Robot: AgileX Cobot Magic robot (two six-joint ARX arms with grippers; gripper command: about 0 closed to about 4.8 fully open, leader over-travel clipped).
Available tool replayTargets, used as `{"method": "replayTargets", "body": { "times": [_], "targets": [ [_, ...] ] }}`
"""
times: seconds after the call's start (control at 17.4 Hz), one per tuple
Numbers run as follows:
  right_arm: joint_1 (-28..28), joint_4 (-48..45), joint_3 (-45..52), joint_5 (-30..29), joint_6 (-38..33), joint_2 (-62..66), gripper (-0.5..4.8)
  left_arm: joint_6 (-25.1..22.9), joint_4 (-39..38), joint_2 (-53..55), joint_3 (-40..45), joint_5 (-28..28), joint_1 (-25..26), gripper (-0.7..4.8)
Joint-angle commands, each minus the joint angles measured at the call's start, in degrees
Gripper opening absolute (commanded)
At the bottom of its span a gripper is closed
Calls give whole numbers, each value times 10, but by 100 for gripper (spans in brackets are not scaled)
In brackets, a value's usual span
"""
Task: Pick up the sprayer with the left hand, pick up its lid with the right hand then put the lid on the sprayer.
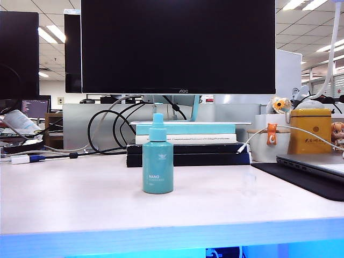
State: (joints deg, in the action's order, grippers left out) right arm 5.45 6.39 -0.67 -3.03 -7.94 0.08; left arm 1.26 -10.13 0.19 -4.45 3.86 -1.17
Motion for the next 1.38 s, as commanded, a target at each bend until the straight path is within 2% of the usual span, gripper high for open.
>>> {"method": "replayTargets", "body": {
  "times": [0.06, 0.17, 0.29, 0.34, 0.4, 0.52, 0.69, 0.86, 0.92, 1.03, 1.15, 1.21, 1.26, 1.32, 1.38],
  "targets": [
    [0, -11, 2, 2, 0, 0, -5, 9, 12, -1, -2, 0, 0, -6],
    [0, -11, 2, 1, -1, 0, -5, 10, 14, -1, -2, 0, 0, -6],
    [0, -23, -3, -1, -44, 0, -5, 47, 55, 1, 4, 2, 0, -6],
    [1, -37, -14, 12, -76, 0, -5, 78, 99, 2, 4, 24, 0, -6],
    [1, -36, -23, 33, -87, 0, -5, 89, 123, 2, 3, 37, 0, -6],
    [0, -34, -50, 67, -92, 0, -5, 111, 140, 2, -15, 63, 0, -6],
    [0, -31, -96, 88, -92, 11, -5, 105, 133, 18, -68, 46, 1, -6],
    [1, -32, -139, 91, -91, 58, -5, 78, 132, 91, -133, 37, 1, -6],
    [1, -38, -169, 90, -89, 104, -5, 49, 147, 162, -172, 54, 1, -6],
    [1, -74, -201, 71, -85, 176, -5, -16, 231, 281, -205, 153, 1, -6],
    [1, -122, -209, 24, -67, 225, -5, -23, 304, 381, -222, 229, 1, -5],
    [1, -147, -209, -23, -30, 248, -5, -24, 336, 437, -229, 278, 1, -5],
    [1, -162, -209, -86, 42, 277, -5, -26, 380, 510, -233, 329, 1, -1],
    [1, -161, -209, -124, 63, 301, -5, -28, 404, 555, -233, 354, -1, 19],
    [1, -158, -209, -136, 63, 319, -5, -30, 419, 593, -233, 371, -3, 68]
  ]
}}
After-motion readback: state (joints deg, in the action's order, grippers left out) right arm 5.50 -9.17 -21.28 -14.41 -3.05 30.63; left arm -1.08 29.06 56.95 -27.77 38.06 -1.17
